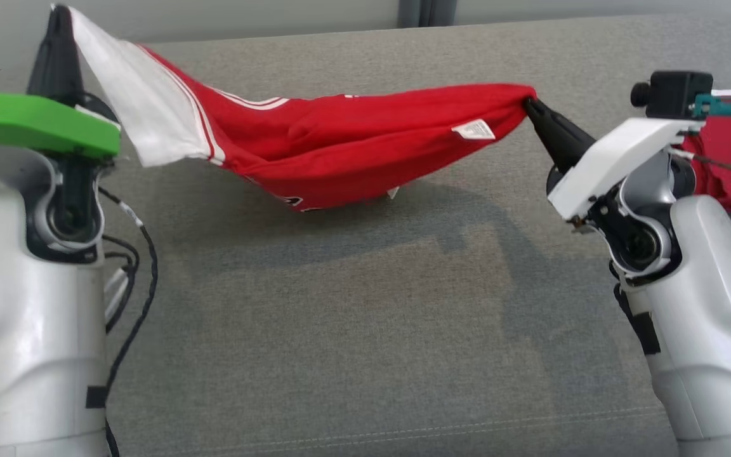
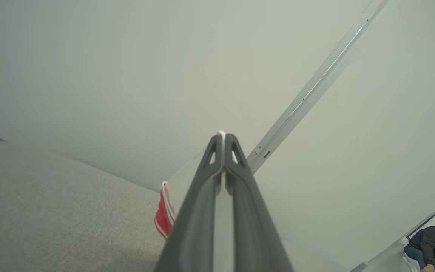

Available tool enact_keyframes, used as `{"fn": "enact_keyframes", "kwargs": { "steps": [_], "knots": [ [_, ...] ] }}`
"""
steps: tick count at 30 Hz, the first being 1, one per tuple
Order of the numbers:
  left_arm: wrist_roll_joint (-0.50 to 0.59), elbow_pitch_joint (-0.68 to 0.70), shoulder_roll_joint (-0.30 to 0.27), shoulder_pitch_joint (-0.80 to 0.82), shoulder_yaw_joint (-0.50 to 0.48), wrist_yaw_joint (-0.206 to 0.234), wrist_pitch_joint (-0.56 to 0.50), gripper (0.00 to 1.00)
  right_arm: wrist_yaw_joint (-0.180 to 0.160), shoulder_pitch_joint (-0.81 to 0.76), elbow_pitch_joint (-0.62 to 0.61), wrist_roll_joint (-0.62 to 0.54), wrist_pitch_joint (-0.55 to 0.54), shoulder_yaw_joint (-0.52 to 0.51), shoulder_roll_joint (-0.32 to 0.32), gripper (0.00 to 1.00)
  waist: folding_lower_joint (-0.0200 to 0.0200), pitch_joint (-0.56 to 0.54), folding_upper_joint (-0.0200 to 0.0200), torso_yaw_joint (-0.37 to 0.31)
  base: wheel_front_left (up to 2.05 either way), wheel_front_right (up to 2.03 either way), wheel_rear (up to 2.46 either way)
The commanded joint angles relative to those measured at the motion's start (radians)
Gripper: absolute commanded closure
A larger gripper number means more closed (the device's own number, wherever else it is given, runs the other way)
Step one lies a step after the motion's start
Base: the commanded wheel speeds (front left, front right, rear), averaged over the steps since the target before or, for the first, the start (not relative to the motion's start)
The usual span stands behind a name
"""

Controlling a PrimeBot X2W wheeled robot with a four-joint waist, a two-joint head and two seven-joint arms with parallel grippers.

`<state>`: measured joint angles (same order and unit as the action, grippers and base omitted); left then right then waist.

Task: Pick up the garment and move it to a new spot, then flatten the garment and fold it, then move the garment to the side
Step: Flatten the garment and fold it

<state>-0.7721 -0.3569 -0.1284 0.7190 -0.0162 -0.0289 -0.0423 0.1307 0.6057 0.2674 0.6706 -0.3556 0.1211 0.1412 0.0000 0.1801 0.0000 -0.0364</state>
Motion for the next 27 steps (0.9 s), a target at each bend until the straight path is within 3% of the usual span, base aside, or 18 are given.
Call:
{"fn": "enact_keyframes", "kwargs": {
  "steps": [1,9,16,27],
  "knots": [
    [-0.009,0.018,-0.016,0.038,-0.002,0.009,-0.022,1.00,0.000,0.030,-0.010,0.017,-0.011,-0.005,-0.010,1.00,0.0000,0.020,0.0000,-0.035,0.00,0.00,0.00],
    [-0.018,0.049,-0.069,0.265,-0.041,0.068,-0.067,1.00,0.000,0.257,0.038,-0.010,-0.039,-0.026,-0.033,1.00,0.0000,0.146,0.0000,-0.084,0.00,0.00,0.00],
    [-0.022,0.001,-0.077,0.496,-0.053,0.094,-0.056,1.00,0.000,0.526,0.193,-0.100,0.057,-0.081,-0.061,1.00,0.0000,0.282,0.0000,-0.122,0.00,0.00,0.00],
    [0.037,-0.130,-0.098,0.841,-0.002,0.042,0.027,1.00,0.000,0.871,0.479,-0.181,0.354,-0.137,-0.089,1.00,0.0000,0.397,0.0000,-0.185,0.00,0.00,0.00]
  ]
}}
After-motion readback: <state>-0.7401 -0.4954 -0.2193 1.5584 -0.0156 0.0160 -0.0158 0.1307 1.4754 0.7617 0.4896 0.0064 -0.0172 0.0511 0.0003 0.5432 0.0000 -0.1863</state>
